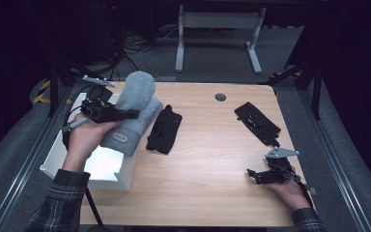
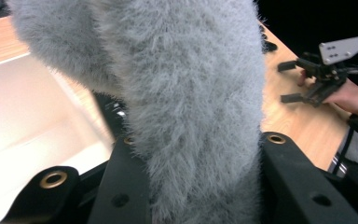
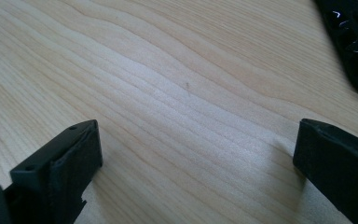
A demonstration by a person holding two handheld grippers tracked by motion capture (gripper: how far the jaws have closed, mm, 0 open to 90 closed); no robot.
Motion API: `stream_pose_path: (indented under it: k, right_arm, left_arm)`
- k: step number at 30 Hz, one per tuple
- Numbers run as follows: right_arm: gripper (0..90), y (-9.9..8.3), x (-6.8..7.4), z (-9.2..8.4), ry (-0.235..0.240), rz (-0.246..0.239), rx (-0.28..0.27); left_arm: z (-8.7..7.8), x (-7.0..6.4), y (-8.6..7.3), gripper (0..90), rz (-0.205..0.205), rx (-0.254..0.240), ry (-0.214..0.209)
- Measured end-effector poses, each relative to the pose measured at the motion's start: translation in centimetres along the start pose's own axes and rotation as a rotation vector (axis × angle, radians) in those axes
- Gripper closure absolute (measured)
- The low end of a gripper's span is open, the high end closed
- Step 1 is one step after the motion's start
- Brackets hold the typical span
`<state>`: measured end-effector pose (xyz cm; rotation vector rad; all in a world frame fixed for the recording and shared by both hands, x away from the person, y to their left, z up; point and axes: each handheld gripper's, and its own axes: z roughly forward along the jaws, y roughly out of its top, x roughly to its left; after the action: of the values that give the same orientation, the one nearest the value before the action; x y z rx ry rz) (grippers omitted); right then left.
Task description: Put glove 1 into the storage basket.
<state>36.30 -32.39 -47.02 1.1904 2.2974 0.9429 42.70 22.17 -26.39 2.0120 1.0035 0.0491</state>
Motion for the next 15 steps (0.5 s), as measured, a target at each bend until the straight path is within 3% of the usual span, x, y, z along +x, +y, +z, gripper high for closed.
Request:
stream_pose_path:
  k: [4,8,15]
  right_arm:
    - [1.7,0.0,0.0,0.0,0.001,0.000,-0.001]
    - [1.9,0.0,0.0,0.0,0.001,0.000,-0.002]
    - [2.1,0.0,0.0,0.0,0.002,0.001,-0.003]
  left_arm:
    - [-1.4,1.5,-1.0,68.6,-0.041,-0.014,0.038]
    - [-2.0,2.4,-1.7,68.7,-0.057,-0.008,0.088]
    - [-2.3,4.5,-3.9,68.7,-0.113,-0.010,0.107]
